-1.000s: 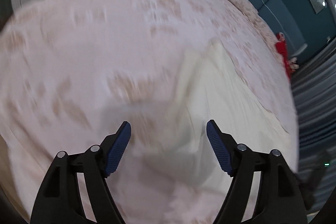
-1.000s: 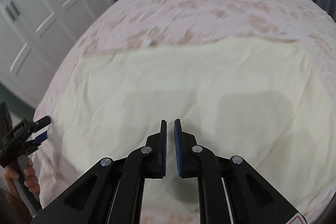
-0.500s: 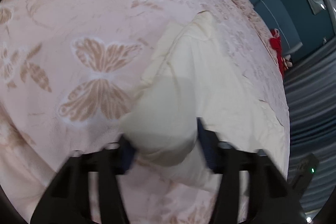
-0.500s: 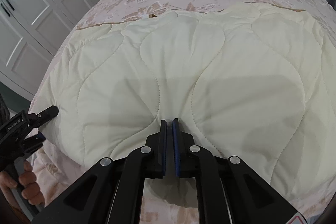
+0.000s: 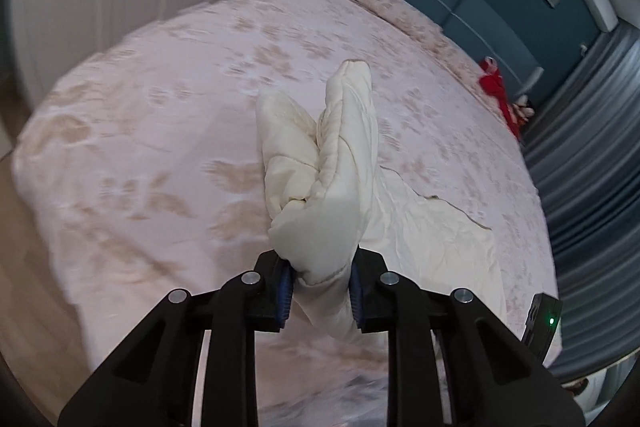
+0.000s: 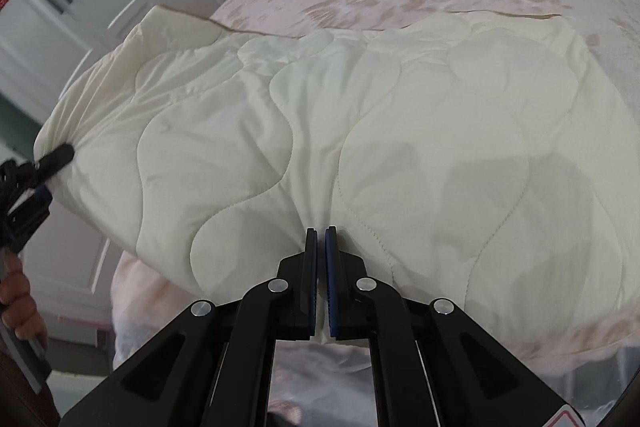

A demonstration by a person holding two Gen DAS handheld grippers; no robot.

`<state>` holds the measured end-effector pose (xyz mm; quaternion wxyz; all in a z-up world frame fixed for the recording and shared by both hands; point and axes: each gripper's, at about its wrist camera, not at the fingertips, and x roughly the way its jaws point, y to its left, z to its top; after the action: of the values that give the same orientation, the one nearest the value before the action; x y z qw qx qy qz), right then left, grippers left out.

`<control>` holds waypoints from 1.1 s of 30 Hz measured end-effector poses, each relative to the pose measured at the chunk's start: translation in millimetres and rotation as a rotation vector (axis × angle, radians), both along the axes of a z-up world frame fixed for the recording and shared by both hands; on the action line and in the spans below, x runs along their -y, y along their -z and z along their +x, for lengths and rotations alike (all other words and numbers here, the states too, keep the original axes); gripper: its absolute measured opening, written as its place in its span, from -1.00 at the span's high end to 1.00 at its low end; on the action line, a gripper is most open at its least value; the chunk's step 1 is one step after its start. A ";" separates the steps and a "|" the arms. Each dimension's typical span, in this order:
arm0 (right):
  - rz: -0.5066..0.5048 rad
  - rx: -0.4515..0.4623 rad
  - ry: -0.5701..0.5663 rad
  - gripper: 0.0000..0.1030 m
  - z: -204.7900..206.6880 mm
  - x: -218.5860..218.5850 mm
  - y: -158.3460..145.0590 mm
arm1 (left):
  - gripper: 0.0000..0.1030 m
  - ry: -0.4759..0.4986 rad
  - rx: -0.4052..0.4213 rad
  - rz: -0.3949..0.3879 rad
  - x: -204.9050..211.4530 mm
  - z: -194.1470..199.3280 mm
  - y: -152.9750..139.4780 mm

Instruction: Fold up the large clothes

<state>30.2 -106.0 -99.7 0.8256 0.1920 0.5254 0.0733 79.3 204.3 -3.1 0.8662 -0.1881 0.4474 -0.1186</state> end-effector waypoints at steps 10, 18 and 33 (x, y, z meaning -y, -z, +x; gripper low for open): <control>-0.006 -0.048 -0.074 0.93 10.0 -42.6 46.4 | 0.61 0.156 0.088 0.062 49.2 -39.5 -29.8; 0.115 -0.016 0.090 0.93 -40.7 29.0 -12.3 | 0.64 0.408 0.149 0.013 147.5 -50.7 -52.2; -0.200 -0.086 0.316 0.90 -125.8 140.9 -41.6 | 0.65 0.668 -0.025 0.178 292.7 -84.6 37.9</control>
<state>-95.6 -246.8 -58.0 0.8186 0.1922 0.5282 -0.1182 -5.3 -88.3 -41.0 0.7872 0.0436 0.5033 -0.3537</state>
